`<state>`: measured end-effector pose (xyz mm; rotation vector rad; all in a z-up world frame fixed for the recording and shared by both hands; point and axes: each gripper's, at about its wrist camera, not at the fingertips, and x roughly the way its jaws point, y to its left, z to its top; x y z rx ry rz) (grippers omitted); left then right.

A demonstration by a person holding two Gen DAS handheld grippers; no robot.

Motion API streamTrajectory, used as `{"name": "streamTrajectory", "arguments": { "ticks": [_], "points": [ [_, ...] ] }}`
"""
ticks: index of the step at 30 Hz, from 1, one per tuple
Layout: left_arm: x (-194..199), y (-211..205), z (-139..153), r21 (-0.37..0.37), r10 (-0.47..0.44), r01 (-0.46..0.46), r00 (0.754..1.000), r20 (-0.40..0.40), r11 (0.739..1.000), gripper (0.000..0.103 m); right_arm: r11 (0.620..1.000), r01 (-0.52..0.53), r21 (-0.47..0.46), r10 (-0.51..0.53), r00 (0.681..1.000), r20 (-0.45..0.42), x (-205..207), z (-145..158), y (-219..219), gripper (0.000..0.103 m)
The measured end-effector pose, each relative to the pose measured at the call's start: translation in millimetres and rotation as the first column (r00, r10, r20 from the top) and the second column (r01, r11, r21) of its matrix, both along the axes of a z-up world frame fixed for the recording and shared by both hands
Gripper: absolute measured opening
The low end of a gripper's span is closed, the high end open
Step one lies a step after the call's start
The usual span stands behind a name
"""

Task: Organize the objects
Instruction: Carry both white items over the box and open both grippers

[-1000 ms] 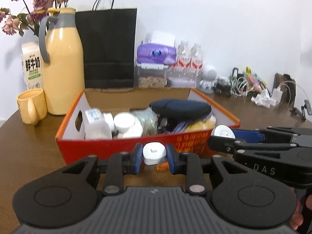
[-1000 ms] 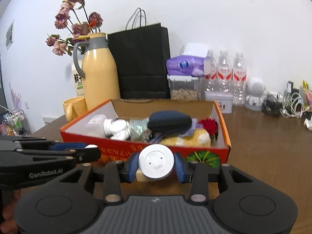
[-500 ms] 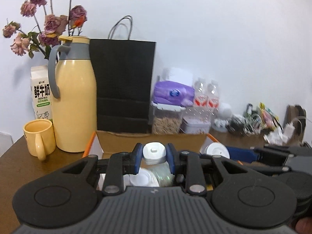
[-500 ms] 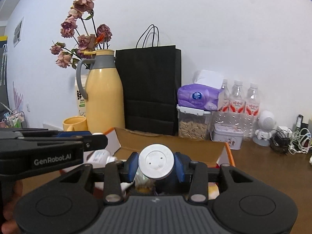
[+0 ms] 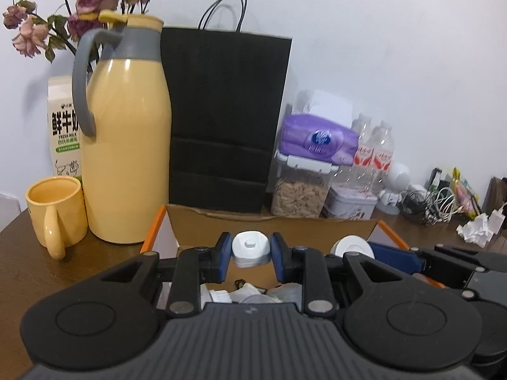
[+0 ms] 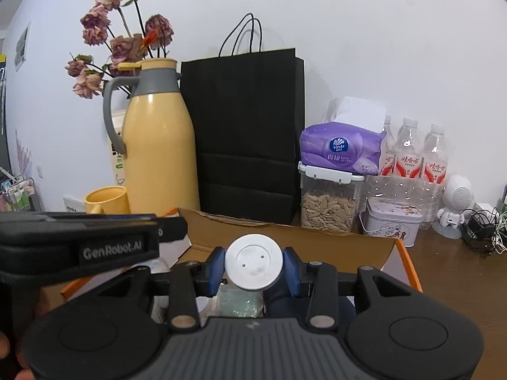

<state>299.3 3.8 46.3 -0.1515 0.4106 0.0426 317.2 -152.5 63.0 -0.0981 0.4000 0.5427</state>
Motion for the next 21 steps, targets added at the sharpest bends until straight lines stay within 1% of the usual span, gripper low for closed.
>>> {"name": "streamTrajectory", "arguments": {
  "ticks": [5, 7, 9, 10, 11, 12, 13, 14, 16, 17, 21],
  "points": [
    [4.2, -0.6, -7.8, 0.011, -0.006, 0.006, 1.0, -0.019, 1.0, 0.028, 1.0, -0.001, -0.012, 0.001, 1.0, -0.026, 7.1, -9.3, 0.4, 0.039],
    [3.5, -1.6, -9.2, 0.026, 0.001, -0.001, 1.0, -0.021, 1.0, 0.039, 1.0, 0.005, -0.009, -0.005, 0.999, -0.042, 9.4, -12.0, -2.6, 0.039],
    [1.3, -2.2, -9.2, 0.036, 0.01, -0.01, 1.0, -0.012, 0.999, 0.06, 1.0, 0.014, -0.006, -0.014, 0.999, -0.044, 9.1, -12.8, -6.3, 0.042],
    [-0.1, -2.4, -8.7, 0.041, 0.016, -0.016, 1.0, -0.005, 0.999, 0.067, 1.0, 0.02, -0.004, -0.02, 0.999, -0.043, 8.6, -12.4, -8.3, 0.052],
    [-1.8, -1.9, -7.6, 0.042, 0.028, -0.028, 1.0, 0.004, 0.999, 0.083, 1.0, 0.025, 0.002, -0.025, 0.999, -0.039, 7.7, -11.5, -10.6, 0.069],
    [-2.5, -1.8, -6.0, 0.045, 0.036, -0.037, 0.999, 0.009, 0.998, 0.1, 0.999, 0.037, 0.001, -0.037, 0.999, -0.029, 6.6, -10.4, -12.3, 0.074],
    [-3.9, -1.7, -4.7, 0.051, 0.048, -0.049, 0.999, 0.021, 0.998, 0.103, 0.999, 0.047, 0.001, -0.047, 0.999, -0.019, 5.8, -9.3, -13.8, 0.087],
    [-5.8, -1.7, -3.6, 0.056, 0.06, -0.062, 0.998, 0.035, 0.996, 0.103, 0.999, 0.054, 0.004, -0.054, 0.998, -0.01, 5.1, -8.2, -15.4, 0.095],
    [-6.2, -1.1, -1.4, 0.056, 0.067, -0.069, 0.997, 0.04, 0.996, 0.103, 0.998, 0.069, 0.008, -0.069, 0.998, -0.006, 5.0, -6.7, -18.3, 0.098],
    [-6.8, -0.3, -0.8, 0.051, 0.07, -0.072, 0.997, 0.042, 0.996, 0.103, 0.997, 0.075, 0.008, -0.075, 0.997, -0.01, 5.9, -6.5, -19.7, 0.103],
    [-7.9, 1.6, 1.1, 0.043, 0.08, -0.081, 0.996, 0.044, 0.996, 0.103, 0.996, 0.089, 0.009, -0.089, 0.996, -0.032, 8.9, -7.6, -25.7, 0.103]
  ]
}}
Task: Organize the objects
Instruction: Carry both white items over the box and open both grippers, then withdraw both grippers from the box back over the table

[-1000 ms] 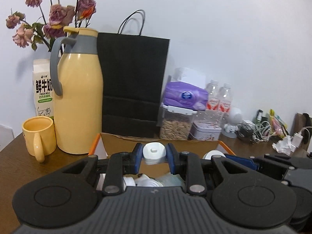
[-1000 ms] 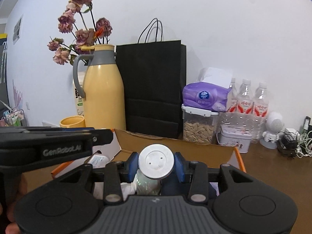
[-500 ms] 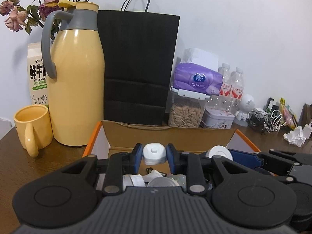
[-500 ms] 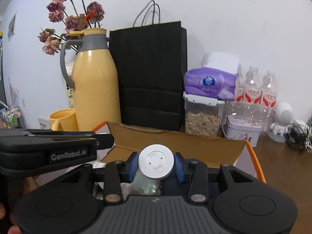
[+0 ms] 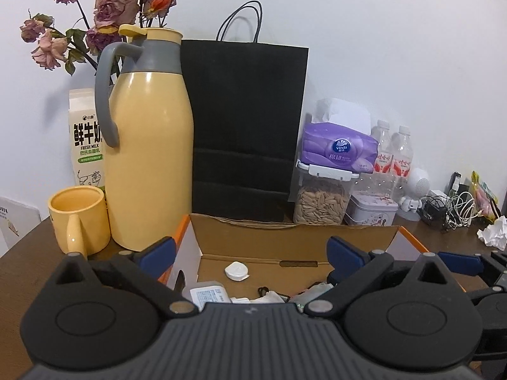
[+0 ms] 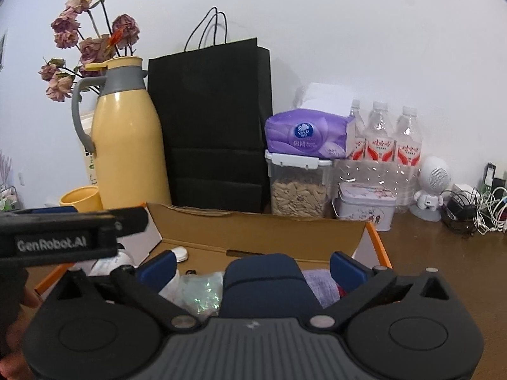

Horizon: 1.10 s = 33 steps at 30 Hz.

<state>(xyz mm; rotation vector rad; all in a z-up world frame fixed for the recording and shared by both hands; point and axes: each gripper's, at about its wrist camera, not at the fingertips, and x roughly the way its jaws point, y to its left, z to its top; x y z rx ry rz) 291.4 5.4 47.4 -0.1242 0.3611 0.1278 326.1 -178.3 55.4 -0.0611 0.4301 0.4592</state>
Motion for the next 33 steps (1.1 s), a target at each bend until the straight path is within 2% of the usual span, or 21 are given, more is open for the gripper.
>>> {"name": "streamTrajectory", "arguments": {
  "ticks": [9, 18, 24, 33],
  "points": [
    [-20.4, -1.8, 9.4, 0.001, -0.012, 0.011, 1.0, 0.029, 1.0, 0.103, 1.0, 0.012, 0.003, -0.012, 1.0, 0.015, -13.6, 5.9, -16.4, 0.103],
    [-67.6, 1.6, 14.7, 0.011, -0.022, 0.021, 0.999, 0.041, 1.0, 0.103, 1.0, -0.019, -0.009, 0.019, 1.0, 0.004, -49.4, 9.0, -34.8, 0.103],
    [-86.3, 1.6, -0.4, 0.028, -0.047, 0.047, 0.999, -0.022, 0.998, 0.103, 0.999, -0.038, -0.028, 0.038, 0.999, -0.023, -73.6, -2.5, -45.1, 0.103],
    [-104.9, 4.8, -34.2, 0.019, -0.054, 0.057, 0.989, -0.141, 0.998, 0.103, 0.994, -0.04, -0.102, 0.025, 0.989, -0.146, -90.8, -40.4, -54.8, 0.103]
  ]
}}
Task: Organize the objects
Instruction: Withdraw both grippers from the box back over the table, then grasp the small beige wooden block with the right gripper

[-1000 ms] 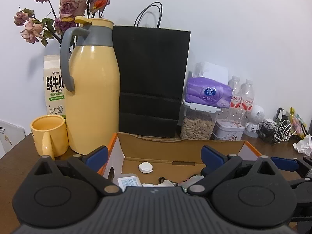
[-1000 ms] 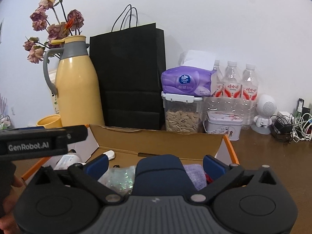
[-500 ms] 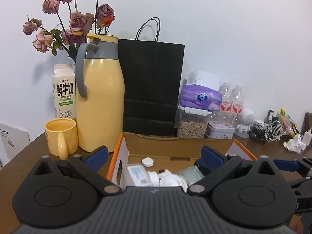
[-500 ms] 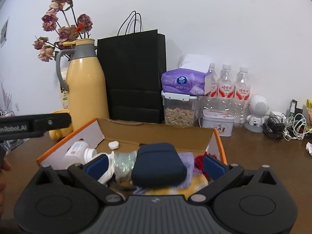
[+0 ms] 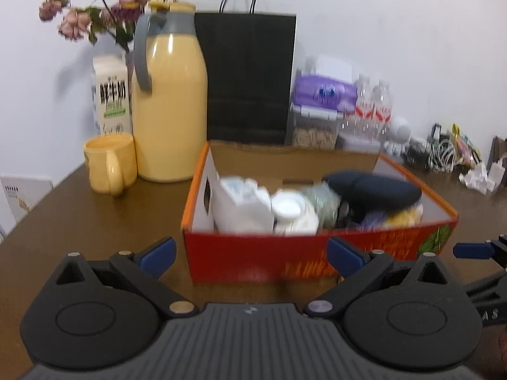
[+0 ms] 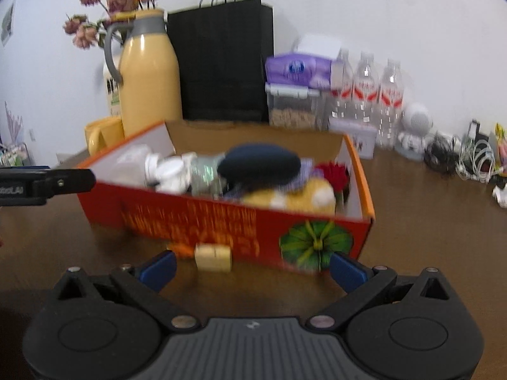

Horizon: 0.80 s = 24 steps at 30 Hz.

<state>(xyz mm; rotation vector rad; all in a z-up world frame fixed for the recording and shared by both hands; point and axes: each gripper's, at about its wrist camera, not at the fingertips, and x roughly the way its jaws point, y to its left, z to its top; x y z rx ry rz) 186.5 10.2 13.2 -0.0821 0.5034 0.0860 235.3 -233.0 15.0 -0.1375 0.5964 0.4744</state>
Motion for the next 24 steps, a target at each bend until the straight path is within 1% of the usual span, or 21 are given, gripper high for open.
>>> {"name": "streamTrajectory", "arguments": {
  "ticks": [3, 5, 6, 9, 11, 12, 14, 16, 17, 24],
  "points": [
    [-3.3, 0.8, -8.3, 0.002, -0.007, 0.007, 0.999, -0.032, 1.0, 0.103, 1.0, 0.001, -0.018, -0.002, 1.0, -0.031, 4.0, -8.2, 2.6, 0.101],
    [-5.8, 1.4, -8.4, -0.002, -0.01, 0.01, 1.0, -0.028, 1.0, 0.103, 1.0, -0.014, -0.018, 0.013, 0.999, -0.04, 6.0, -10.5, 5.8, 0.093],
    [-6.6, 2.1, -7.9, -0.005, -0.012, 0.012, 1.0, -0.024, 1.0, 0.103, 1.0, -0.018, -0.018, 0.017, 0.999, -0.041, 5.9, -11.9, 7.9, 0.092],
    [-5.9, 3.1, -7.3, -0.013, -0.013, 0.013, 1.0, -0.023, 1.0, 0.103, 1.0, -0.02, -0.008, 0.019, 0.999, -0.049, 7.4, -14.8, 15.3, 0.081],
    [-6.1, 2.9, -6.8, -0.015, -0.014, 0.014, 1.0, -0.024, 1.0, 0.103, 1.0, -0.021, 0.011, 0.022, 0.998, -0.059, 9.5, -16.1, 20.5, 0.071],
    [-6.4, 3.1, -6.7, -0.017, -0.015, 0.015, 1.0, -0.024, 1.0, 0.103, 1.0, -0.018, 0.018, 0.019, 0.998, -0.062, 10.9, -16.8, 22.7, 0.069],
    [-7.0, 2.8, -6.3, -0.019, -0.018, 0.017, 1.0, -0.023, 1.0, 0.103, 1.0, -0.004, 0.027, 0.006, 0.998, -0.07, 14.7, -17.5, 26.7, 0.058],
    [-7.5, 2.1, -6.2, -0.019, -0.023, 0.023, 0.999, -0.022, 1.0, 0.103, 0.999, 0.009, 0.045, -0.005, 0.997, -0.083, 19.2, -18.0, 28.7, 0.05],
    [-7.8, 1.5, -6.2, -0.018, -0.026, 0.025, 0.999, -0.022, 1.0, 0.103, 0.999, 0.013, 0.052, -0.008, 0.996, -0.088, 20.8, -18.4, 29.6, 0.048],
    [-7.7, -0.2, -7.2, -0.014, -0.032, 0.031, 0.999, -0.029, 0.999, 0.103, 0.998, 0.02, 0.056, -0.014, 0.995, -0.099, 22.4, -20.9, 37.3, 0.048]
  ]
}}
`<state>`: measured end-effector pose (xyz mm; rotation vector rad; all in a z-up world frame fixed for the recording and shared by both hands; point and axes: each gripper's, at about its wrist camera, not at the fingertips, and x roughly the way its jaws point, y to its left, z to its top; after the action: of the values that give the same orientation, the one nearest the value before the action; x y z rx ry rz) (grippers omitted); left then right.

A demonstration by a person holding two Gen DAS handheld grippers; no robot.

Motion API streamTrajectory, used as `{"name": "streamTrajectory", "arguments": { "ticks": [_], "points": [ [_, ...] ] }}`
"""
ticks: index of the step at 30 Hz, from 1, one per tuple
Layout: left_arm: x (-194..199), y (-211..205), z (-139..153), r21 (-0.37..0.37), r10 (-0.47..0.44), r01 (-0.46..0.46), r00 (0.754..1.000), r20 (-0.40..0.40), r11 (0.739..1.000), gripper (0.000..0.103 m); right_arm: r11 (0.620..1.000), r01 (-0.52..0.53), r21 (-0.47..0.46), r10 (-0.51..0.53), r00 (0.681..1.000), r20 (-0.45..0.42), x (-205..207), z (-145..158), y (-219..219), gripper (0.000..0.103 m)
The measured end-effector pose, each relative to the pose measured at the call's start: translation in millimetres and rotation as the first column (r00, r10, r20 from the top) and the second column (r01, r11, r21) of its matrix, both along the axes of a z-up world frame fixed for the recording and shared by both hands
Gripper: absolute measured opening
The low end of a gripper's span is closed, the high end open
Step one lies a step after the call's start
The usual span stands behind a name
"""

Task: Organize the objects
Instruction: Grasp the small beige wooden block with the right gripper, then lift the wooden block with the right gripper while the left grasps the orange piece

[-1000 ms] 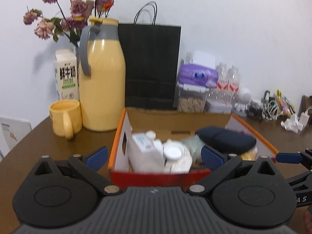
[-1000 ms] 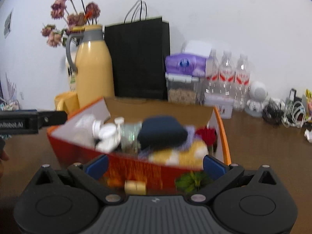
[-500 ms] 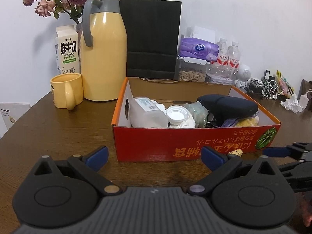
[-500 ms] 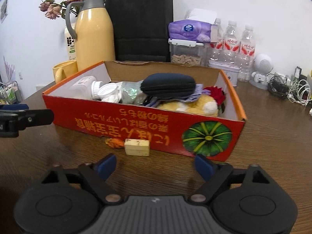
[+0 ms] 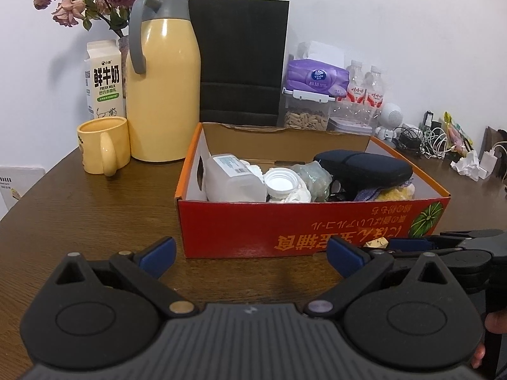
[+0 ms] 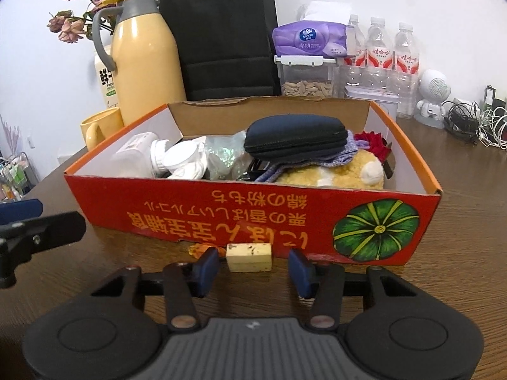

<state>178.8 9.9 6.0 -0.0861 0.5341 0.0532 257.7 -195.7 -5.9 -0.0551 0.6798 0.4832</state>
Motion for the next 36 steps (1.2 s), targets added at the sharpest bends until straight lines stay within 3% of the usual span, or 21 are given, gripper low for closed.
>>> {"name": "streamTrajectory", "arguments": {
  "ticks": [4, 19, 36],
  "points": [
    [0.0, -0.3, -0.6, 0.002, 0.001, -0.001, 1.0, -0.001, 1.0, 0.103, 1.0, -0.004, 0.003, 0.004, 1.0, -0.004, 1.0, -0.9, 0.8, 0.03],
    [8.1, -7.3, -17.2, 0.047, 0.031, -0.029, 0.999, -0.044, 0.999, 0.103, 0.999, -0.035, -0.013, 0.035, 0.998, 0.047, -11.6, 2.6, 0.1, 0.029],
    [29.4, -45.8, -25.9, 0.072, 0.014, -0.008, 0.997, -0.081, 0.997, 0.103, 0.999, -0.018, 0.026, 0.016, 0.995, 0.097, -15.3, 13.8, -41.2, 0.029]
  ]
}}
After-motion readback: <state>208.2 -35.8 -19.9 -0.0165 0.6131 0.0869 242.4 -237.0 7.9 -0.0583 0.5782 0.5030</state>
